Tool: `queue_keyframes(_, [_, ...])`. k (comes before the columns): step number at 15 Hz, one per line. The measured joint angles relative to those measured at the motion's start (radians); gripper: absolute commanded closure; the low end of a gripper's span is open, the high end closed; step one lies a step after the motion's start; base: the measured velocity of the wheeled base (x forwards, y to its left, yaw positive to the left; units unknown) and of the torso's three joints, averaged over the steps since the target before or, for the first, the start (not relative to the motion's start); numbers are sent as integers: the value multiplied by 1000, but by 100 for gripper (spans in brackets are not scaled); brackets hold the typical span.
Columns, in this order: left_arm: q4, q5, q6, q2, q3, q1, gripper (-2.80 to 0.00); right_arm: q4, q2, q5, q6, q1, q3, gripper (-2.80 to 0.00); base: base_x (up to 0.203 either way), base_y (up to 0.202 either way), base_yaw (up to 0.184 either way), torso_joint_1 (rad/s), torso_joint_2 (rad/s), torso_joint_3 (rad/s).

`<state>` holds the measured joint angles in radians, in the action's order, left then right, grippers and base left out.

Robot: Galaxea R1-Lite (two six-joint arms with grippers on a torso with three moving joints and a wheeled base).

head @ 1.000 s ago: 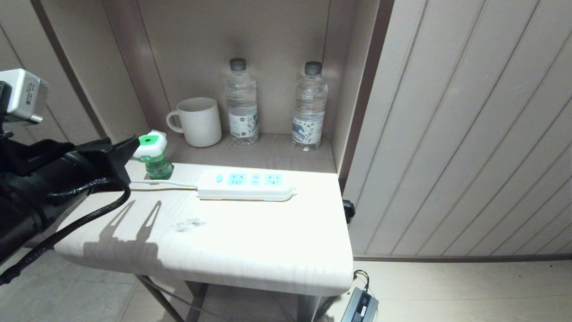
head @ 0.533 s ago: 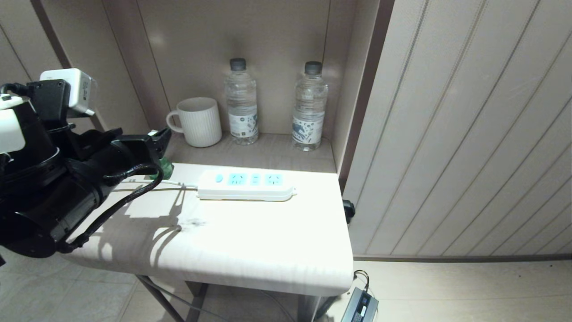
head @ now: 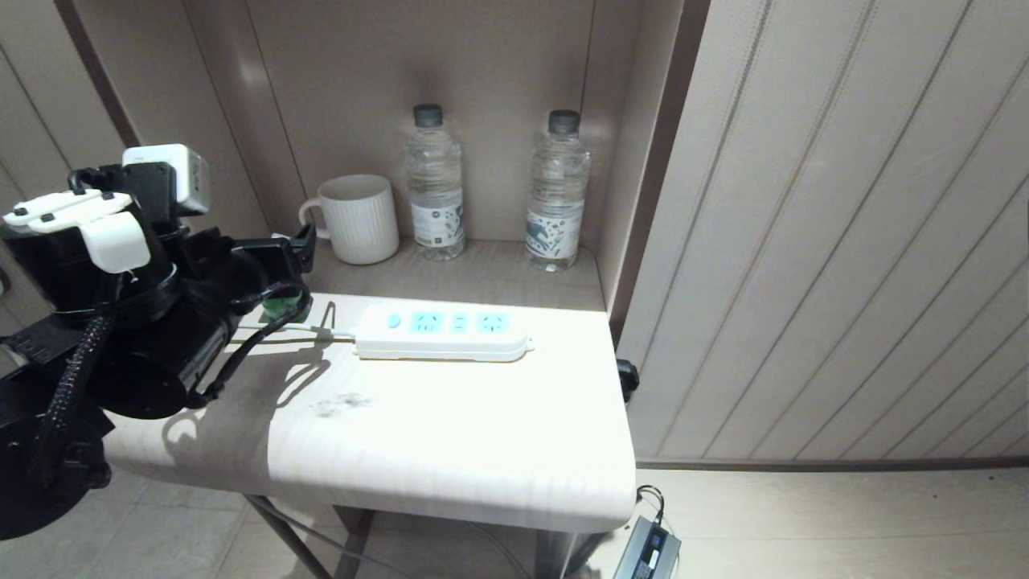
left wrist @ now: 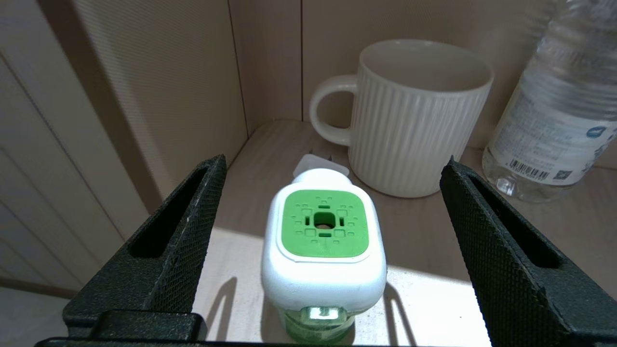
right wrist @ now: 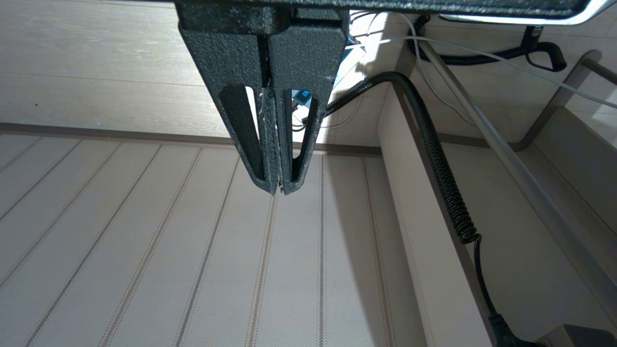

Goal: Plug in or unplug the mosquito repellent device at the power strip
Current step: Pick up the mosquito repellent liquid

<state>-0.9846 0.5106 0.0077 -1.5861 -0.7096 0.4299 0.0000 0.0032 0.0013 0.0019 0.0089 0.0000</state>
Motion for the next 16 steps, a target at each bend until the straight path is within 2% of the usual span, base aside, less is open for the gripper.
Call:
queue_keyframes(11, [-43, -11, -2, -106, -30, -23, -280, 0, 0, 0, 0, 0, 0, 0, 0, 0, 0, 0, 0, 0])
queue_keyframes(12, [-50, -11, -2, -111, -31, -30, 0, 0, 0, 0, 0, 0, 0, 0, 0, 0, 0, 0, 0, 0])
queue_keyframes(16, [-61, -12, -2, -117, -30, -44, 0, 0, 0, 0, 0, 0, 0, 0, 0, 0, 0, 0, 0, 0])
